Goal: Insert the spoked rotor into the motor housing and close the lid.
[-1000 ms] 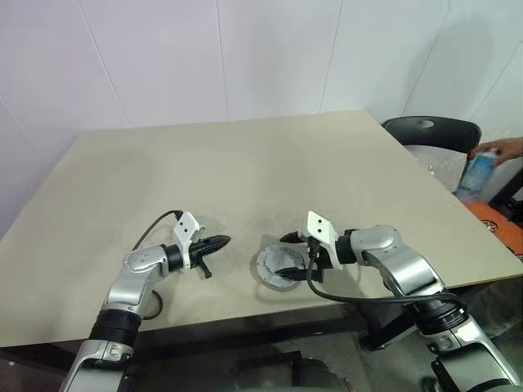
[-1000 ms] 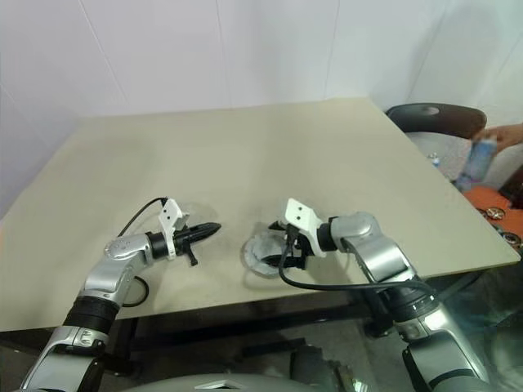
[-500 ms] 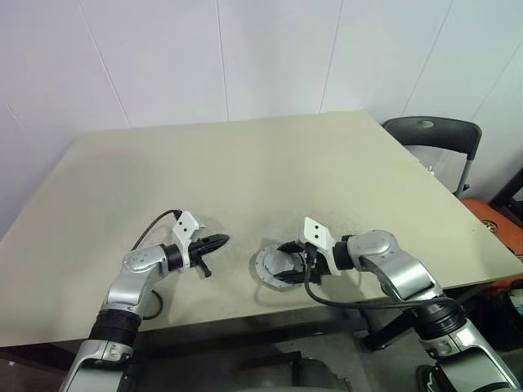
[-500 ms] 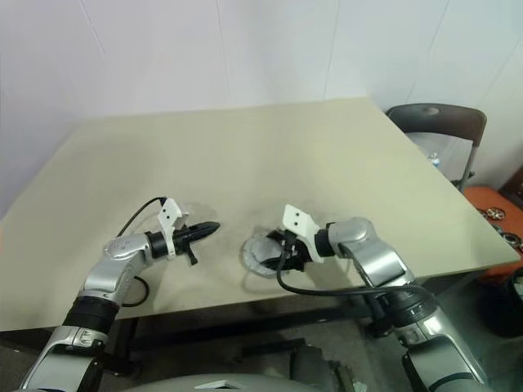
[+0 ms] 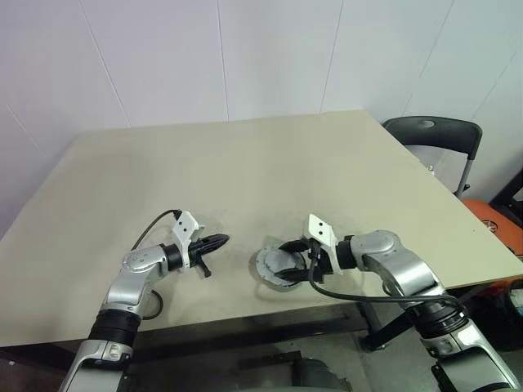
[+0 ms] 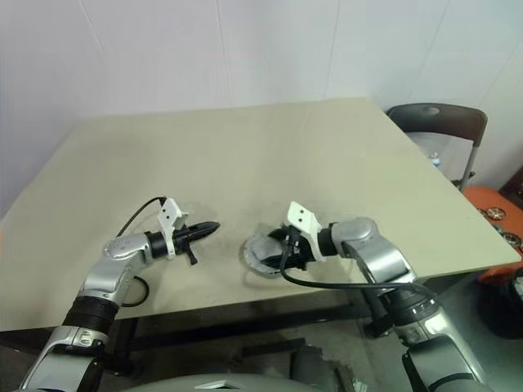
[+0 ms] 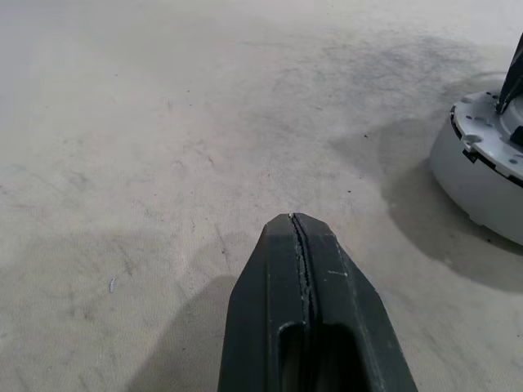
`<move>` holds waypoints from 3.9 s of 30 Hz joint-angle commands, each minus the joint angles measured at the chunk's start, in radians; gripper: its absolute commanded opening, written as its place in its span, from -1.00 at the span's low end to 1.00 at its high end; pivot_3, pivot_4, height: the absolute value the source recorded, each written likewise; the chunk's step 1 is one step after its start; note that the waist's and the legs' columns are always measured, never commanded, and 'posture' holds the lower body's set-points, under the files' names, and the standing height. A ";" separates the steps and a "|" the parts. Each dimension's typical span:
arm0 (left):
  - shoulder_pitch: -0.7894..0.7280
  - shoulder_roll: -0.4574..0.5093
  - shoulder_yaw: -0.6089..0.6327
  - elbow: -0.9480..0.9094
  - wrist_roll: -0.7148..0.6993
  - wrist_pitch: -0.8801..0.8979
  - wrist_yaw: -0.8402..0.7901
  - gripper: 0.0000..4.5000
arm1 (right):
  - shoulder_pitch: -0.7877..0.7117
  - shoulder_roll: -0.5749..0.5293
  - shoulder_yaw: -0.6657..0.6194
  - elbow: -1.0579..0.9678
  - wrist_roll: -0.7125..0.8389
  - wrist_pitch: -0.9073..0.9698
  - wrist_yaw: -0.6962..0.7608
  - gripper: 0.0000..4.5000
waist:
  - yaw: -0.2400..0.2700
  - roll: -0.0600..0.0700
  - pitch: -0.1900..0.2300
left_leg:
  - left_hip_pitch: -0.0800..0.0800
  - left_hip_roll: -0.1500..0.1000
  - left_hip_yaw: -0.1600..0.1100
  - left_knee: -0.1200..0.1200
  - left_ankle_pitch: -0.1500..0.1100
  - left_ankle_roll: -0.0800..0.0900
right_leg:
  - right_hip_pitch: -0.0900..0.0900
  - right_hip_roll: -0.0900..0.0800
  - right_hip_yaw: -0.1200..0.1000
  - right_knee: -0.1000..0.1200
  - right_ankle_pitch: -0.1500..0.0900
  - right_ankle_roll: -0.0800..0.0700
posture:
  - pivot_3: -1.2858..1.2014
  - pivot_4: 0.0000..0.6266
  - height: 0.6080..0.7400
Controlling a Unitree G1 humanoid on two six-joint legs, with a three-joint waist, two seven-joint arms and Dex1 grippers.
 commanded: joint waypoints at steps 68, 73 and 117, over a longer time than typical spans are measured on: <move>-0.018 0.014 0.006 -0.006 0.023 -0.037 0.007 -1.00 | 0.005 -0.015 0.003 0.023 -0.048 0.031 -0.107 0.35 | 0.000 0.000 0.001 | 0.015 0.001 -0.001 -0.001 -0.003 0.006 | 0.021 0.001 0.000 -0.001 -0.001 0.001 | 0.03 -1.00 1.00; -0.020 0.014 0.006 -0.002 0.025 -0.041 0.009 -1.00 | 0.008 0.011 0.002 0.024 -0.057 0.031 -0.141 0.35 | 0.000 0.000 0.001 | 0.015 0.001 -0.001 -0.001 -0.003 0.006 | 0.022 0.001 0.000 0.000 -0.001 0.001 | 0.03 -1.00 1.00; -0.043 -0.003 -0.020 0.004 0.030 -0.052 0.018 -1.00 | 0.061 0.031 0.068 0.015 -0.049 0.163 -0.118 0.35 | -0.001 0.001 0.001 | 0.018 0.005 -0.001 -0.004 -0.007 0.005 | 0.023 0.005 -0.001 -0.002 -0.005 0.007 | 0.03 -1.00 1.00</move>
